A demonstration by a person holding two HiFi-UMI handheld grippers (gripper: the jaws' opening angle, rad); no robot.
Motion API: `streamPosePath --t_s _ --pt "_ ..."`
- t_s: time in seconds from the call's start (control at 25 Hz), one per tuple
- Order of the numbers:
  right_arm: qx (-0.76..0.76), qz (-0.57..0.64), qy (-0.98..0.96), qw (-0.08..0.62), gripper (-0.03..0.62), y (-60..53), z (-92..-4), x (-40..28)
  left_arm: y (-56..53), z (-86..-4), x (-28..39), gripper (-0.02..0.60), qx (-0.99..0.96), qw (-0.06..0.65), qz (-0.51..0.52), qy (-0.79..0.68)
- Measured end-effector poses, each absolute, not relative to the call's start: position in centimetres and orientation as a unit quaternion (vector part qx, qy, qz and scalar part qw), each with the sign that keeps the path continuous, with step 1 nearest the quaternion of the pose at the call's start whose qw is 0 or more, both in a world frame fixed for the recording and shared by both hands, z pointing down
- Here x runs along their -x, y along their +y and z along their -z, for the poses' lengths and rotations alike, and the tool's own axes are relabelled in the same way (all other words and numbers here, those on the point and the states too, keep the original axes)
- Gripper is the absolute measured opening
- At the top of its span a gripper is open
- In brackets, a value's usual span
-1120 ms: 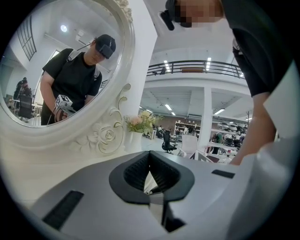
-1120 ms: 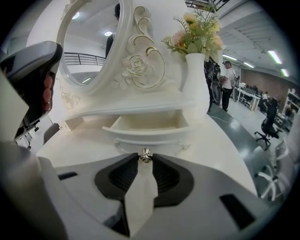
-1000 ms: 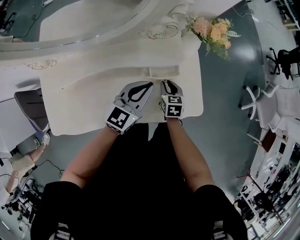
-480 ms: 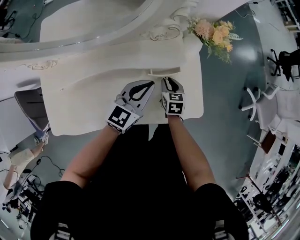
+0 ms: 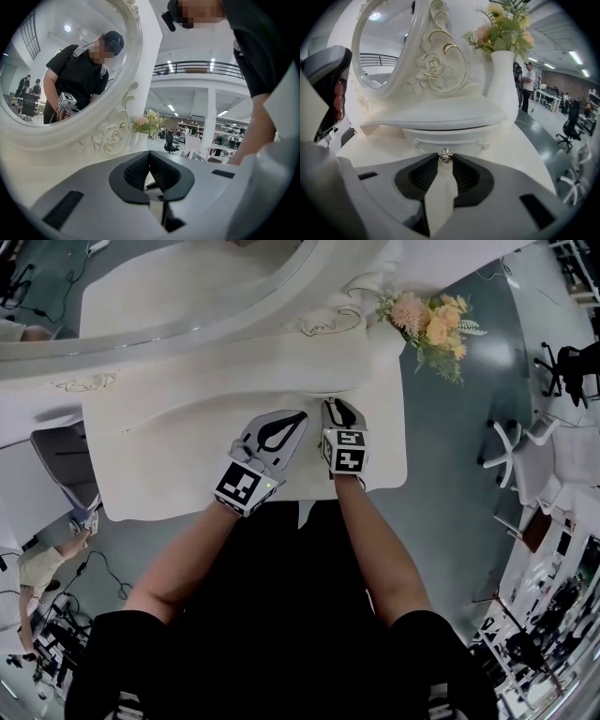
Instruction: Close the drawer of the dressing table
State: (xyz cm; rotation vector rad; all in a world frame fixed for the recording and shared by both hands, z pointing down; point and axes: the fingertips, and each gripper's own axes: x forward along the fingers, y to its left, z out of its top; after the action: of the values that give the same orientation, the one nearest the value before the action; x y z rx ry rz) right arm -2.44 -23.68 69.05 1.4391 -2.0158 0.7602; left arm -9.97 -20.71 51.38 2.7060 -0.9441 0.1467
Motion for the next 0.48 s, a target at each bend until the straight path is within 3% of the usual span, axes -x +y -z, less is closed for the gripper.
streamPosePath --t_s 0.48 --pt "-0.530 -0.280 -0.752 0.275 0.101 -25.5 -69.1 2.7 -21.5 -51.2 10.4 -0.005 -0.931 0.137 -0.053 -0.335"
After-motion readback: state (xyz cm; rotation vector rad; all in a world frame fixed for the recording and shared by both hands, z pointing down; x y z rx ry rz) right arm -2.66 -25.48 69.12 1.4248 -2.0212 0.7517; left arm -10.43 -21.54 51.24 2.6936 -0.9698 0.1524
